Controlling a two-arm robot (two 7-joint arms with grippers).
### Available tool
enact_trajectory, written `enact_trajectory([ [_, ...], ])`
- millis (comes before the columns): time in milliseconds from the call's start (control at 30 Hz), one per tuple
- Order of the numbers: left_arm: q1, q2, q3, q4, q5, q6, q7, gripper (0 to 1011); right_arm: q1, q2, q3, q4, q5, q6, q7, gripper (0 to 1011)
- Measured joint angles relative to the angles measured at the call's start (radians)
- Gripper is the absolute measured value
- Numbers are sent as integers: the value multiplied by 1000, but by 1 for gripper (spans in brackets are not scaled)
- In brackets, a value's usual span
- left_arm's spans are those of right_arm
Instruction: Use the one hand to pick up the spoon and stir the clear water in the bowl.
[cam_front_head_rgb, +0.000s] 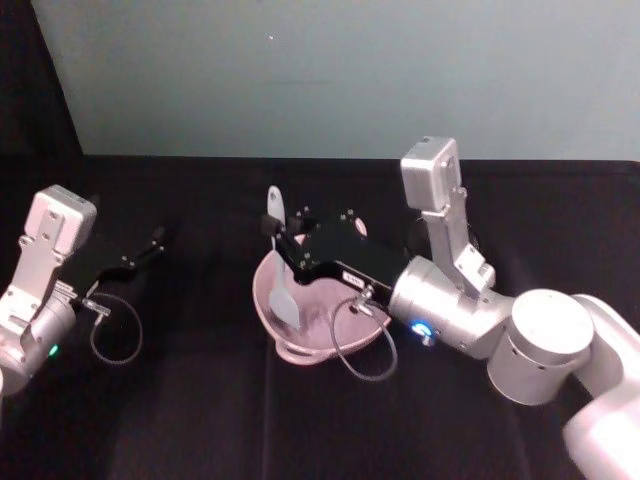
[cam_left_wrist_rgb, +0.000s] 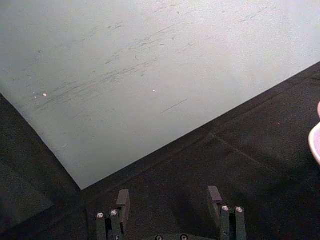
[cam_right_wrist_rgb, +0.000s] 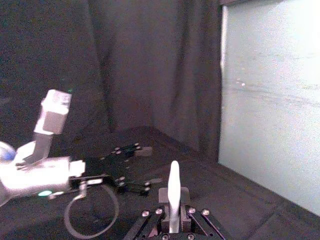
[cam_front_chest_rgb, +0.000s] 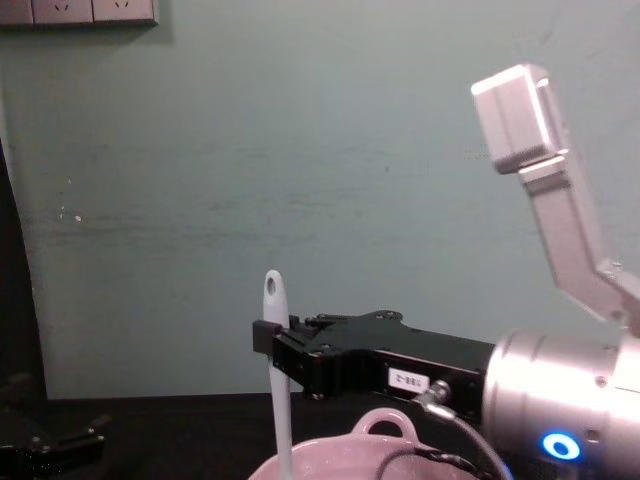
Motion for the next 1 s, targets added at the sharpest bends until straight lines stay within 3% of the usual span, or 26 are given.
enact_trajectory([
  [267, 0, 0, 0, 0, 0, 0, 0, 1011, 43, -74, 14, 106, -64, -65, -80, 125],
  [500, 0, 0, 0, 0, 0, 0, 0, 1011, 55, -101, 45, 153, -135, -117, -166, 125],
  [733, 0, 0, 0, 0, 0, 0, 0, 1011, 51, -94, 81, 155, -175, -125, -208, 125],
  [1000, 0, 0, 0, 0, 0, 0, 0, 1011, 6, -52, 122, 78, -174, -64, -190, 125],
])
